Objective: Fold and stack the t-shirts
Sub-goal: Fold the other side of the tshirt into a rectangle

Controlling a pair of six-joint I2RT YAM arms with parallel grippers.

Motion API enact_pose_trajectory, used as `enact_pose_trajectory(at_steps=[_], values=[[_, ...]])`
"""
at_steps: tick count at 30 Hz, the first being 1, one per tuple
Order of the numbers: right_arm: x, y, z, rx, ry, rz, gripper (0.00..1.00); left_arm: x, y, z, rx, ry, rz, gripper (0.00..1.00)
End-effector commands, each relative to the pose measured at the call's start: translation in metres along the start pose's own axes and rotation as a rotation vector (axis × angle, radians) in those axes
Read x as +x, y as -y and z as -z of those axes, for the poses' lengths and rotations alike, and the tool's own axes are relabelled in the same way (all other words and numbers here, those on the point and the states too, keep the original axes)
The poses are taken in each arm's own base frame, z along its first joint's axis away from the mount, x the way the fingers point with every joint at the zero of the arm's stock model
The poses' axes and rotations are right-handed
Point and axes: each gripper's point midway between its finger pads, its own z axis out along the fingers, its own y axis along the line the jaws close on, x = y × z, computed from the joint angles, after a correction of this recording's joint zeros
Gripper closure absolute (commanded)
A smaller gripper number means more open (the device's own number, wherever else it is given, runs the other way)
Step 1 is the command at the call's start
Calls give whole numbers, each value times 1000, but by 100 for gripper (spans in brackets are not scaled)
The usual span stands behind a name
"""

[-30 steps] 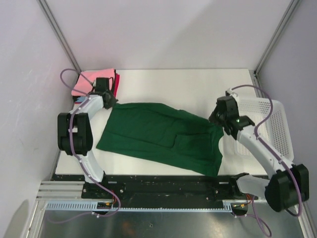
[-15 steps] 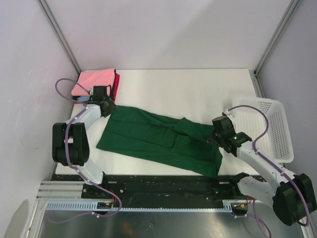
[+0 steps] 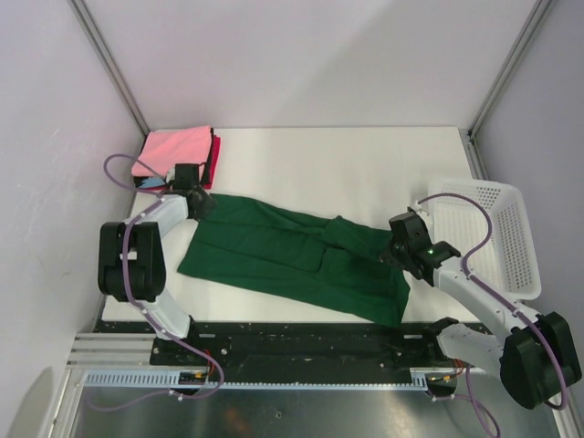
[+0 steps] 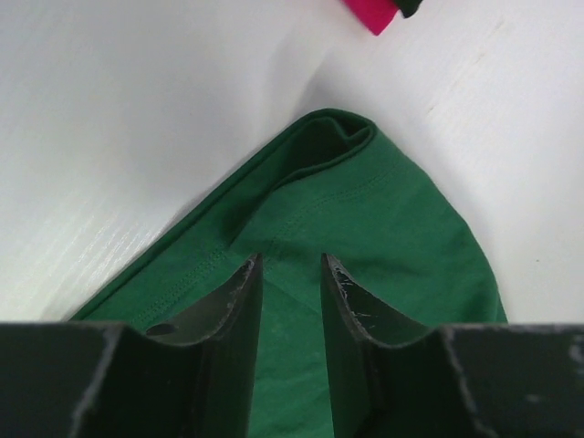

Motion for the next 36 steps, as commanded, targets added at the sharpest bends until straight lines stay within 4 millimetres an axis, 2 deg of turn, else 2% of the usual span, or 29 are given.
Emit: enact_pose_trajectory(at_steps=[1,18,22,31,36], values=[[-4,-8,-2,-25,19,-10,100,2,-7,-10,-39,-1,48,64],[-4,-6,-7,-22,6,-10,100,10,-25,-18,-120,-12,57,62],[-3,-5,-8,-22,2,-11,100,6,-33,-22,-139,-16,74,62],[-2,-5,-10,-27,0,-15,100,5,-35,-23,-148,-21,69,62],[-3,-4,-10,-27,-1,-17,100,3,-28,-28,-131,-33,59,64]])
